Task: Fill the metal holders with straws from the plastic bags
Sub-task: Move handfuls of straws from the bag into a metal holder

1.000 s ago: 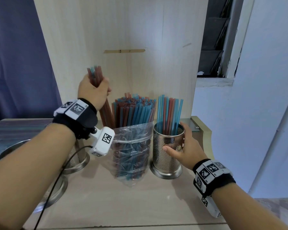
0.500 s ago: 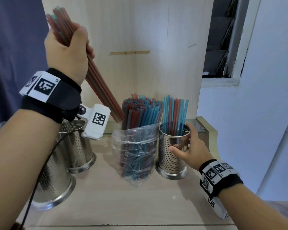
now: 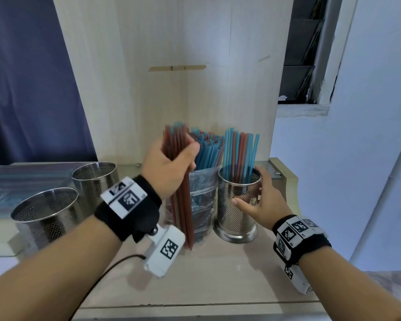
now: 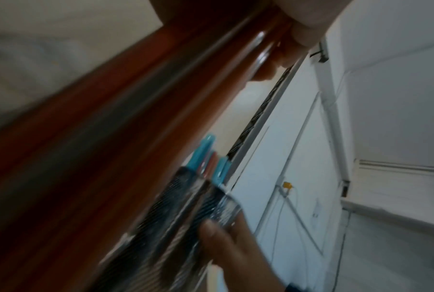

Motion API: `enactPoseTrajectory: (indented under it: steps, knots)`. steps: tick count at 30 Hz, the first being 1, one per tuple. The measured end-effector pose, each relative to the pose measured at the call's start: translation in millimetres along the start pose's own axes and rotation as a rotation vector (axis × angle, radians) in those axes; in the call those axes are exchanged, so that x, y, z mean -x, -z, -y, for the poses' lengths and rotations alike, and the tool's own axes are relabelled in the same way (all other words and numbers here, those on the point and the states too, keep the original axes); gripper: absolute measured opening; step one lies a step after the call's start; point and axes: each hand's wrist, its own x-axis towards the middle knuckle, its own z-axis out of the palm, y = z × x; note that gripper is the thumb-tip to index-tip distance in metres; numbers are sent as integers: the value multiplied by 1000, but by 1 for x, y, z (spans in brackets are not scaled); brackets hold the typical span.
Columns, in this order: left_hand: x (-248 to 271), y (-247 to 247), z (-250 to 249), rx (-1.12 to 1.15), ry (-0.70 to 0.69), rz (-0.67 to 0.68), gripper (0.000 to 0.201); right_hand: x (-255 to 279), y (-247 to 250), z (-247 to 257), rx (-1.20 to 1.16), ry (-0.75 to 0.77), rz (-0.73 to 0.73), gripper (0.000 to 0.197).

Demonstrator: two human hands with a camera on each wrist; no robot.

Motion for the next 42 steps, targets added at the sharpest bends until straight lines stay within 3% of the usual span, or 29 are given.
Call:
enactPoseTrajectory:
  steps: [6, 11, 15, 20, 23, 26, 31, 38, 42]
  knots:
    - [27, -14, 52, 12, 157, 8, 10, -1, 0, -3, 7, 2, -9, 98]
    - [27, -19, 60, 11, 157, -11, 9, -1, 0, -2, 4, 2, -6, 99]
    - [16, -28, 25, -35, 74, 107, 10, 0, 1, -1, 2, 2, -2, 100]
    - [-39, -44, -53, 229, -92, -78, 16, -1, 0, -4, -16, -10, 2, 102]
    - [-67, -62, -70, 377, -195, -146, 15, -1, -1, -5, -24, -25, -2, 100]
    - [-78, -87, -56, 343, -146, -137, 16, -1, 0, -4, -24, -34, -8, 99]
    - [-69, -118, 2, 104, 50, -11, 20, 1, 2, 1, -59, -33, 1, 99]
    - [-75, -132, 42, -1, 127, 117, 16, 1, 4, 4, -95, -36, 16, 103]
    - [-78, -133, 48, -56, 129, 121, 25, 0, 4, 4, -100, -41, 19, 100]
